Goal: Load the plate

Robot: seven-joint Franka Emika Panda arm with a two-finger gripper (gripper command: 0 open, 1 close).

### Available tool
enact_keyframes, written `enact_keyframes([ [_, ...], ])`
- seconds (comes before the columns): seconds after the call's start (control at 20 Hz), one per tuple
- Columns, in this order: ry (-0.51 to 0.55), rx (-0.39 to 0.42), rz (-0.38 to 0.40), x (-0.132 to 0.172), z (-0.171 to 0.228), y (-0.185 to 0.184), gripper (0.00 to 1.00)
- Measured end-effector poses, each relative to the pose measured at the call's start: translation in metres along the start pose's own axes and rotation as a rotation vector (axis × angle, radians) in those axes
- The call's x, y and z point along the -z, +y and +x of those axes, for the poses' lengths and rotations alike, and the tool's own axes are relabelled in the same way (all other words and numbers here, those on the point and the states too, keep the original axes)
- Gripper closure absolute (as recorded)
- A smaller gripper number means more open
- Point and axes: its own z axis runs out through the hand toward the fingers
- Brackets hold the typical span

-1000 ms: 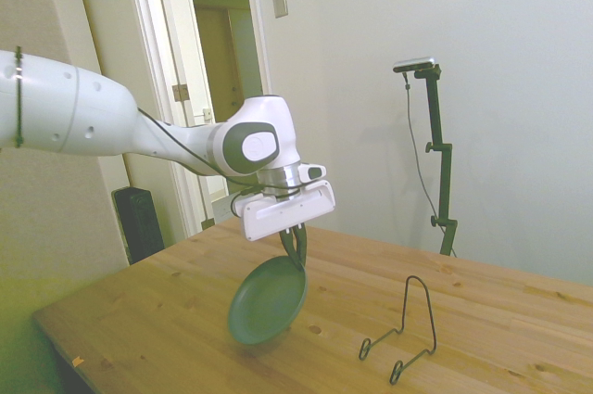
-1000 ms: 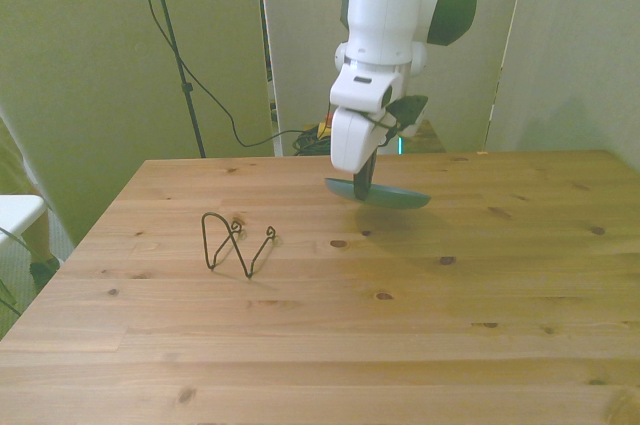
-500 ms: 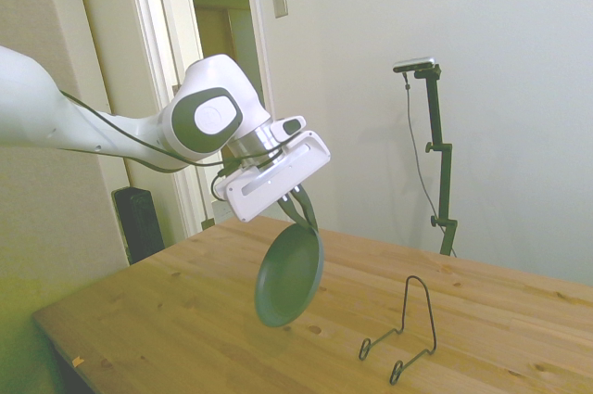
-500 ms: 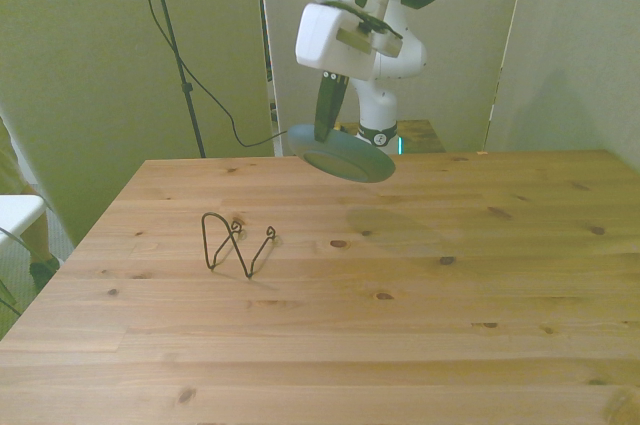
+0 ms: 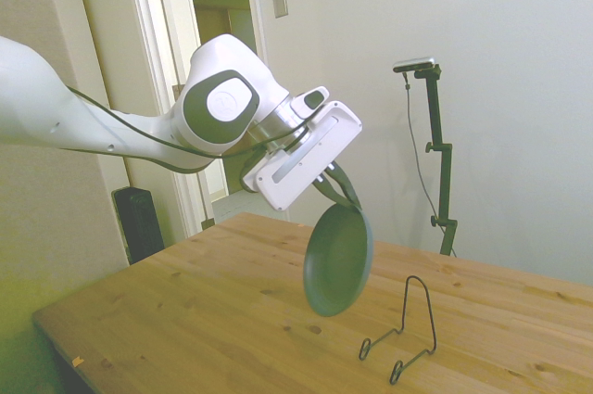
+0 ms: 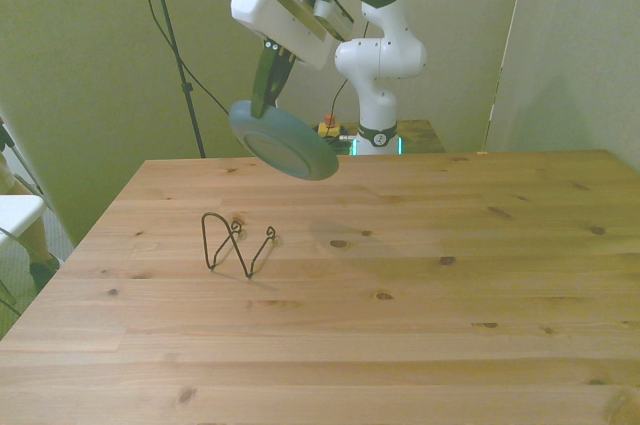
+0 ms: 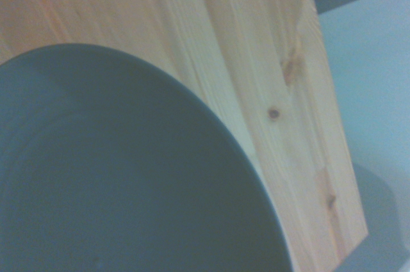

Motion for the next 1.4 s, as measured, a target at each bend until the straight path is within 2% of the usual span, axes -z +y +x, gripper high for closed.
enact_keyframes([
  [0.3,0.007,-0.008,-0.067,-0.028,-0.008,0.029,1.00],
  [0.6,0.040,0.000,-0.130,-0.040,-0.018,0.051,1.00],
  [1.05,0.065,0.085,-0.182,-0.073,-0.009,0.035,1.00],
  [1.4,0.037,0.119,-0.158,-0.100,-0.022,0.016,1.00],
])
